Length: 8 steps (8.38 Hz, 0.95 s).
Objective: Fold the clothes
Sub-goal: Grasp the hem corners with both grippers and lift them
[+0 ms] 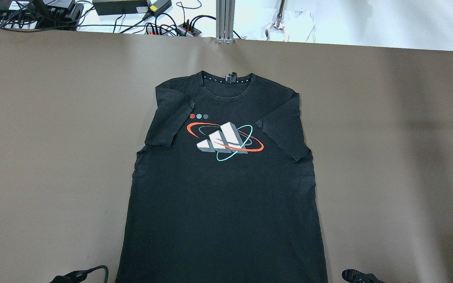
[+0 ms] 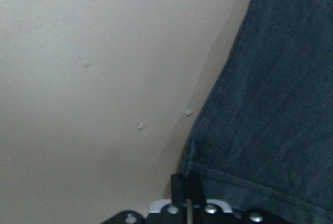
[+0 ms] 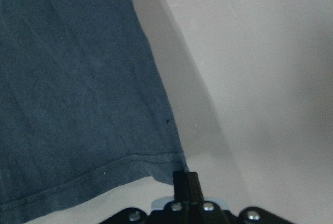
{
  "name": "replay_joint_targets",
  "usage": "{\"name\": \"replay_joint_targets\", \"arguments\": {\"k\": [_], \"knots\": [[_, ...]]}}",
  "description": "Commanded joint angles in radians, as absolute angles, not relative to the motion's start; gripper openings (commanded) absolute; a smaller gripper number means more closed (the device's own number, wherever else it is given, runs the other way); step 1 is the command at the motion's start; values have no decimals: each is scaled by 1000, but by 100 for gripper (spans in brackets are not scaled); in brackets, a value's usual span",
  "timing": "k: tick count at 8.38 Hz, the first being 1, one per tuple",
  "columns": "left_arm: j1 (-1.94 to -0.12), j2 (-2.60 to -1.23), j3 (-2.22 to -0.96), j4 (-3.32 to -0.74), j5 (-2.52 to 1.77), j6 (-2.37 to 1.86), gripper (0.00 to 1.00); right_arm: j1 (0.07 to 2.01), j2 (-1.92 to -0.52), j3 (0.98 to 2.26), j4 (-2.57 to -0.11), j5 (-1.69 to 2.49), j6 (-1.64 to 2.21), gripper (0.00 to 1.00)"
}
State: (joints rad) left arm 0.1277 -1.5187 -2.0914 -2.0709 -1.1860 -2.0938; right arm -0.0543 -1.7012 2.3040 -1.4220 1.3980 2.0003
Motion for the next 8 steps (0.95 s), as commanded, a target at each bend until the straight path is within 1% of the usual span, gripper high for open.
{"name": "replay_joint_targets", "arguments": {"k": [1, 3, 4, 5, 6, 8], "knots": [[126, -1497, -2133, -2071, -1195, -2095, 0, -54, -1701, 2304, -1422, 1399, 2000, 0], [126, -1393, -2270, -2071, -1225, -2094, 0, -46, -1703, 2353, -1425, 1404, 1999, 0], [121, -1366, -2314, -2071, -1235, -2094, 0, -45, -1701, 2409, -1463, 1408, 1997, 0], [114, -1338, -2359, -2071, -1255, -2092, 0, -37, -1697, 2492, -1532, 1452, 1994, 0], [86, -1319, -2391, -2071, -1293, -2092, 0, 10, -1668, 2531, -1598, 1513, 1990, 0], [80, -1319, -2411, -2069, -1296, -2092, 0, 48, -1602, 2546, -1682, 1560, 1987, 0]]}}
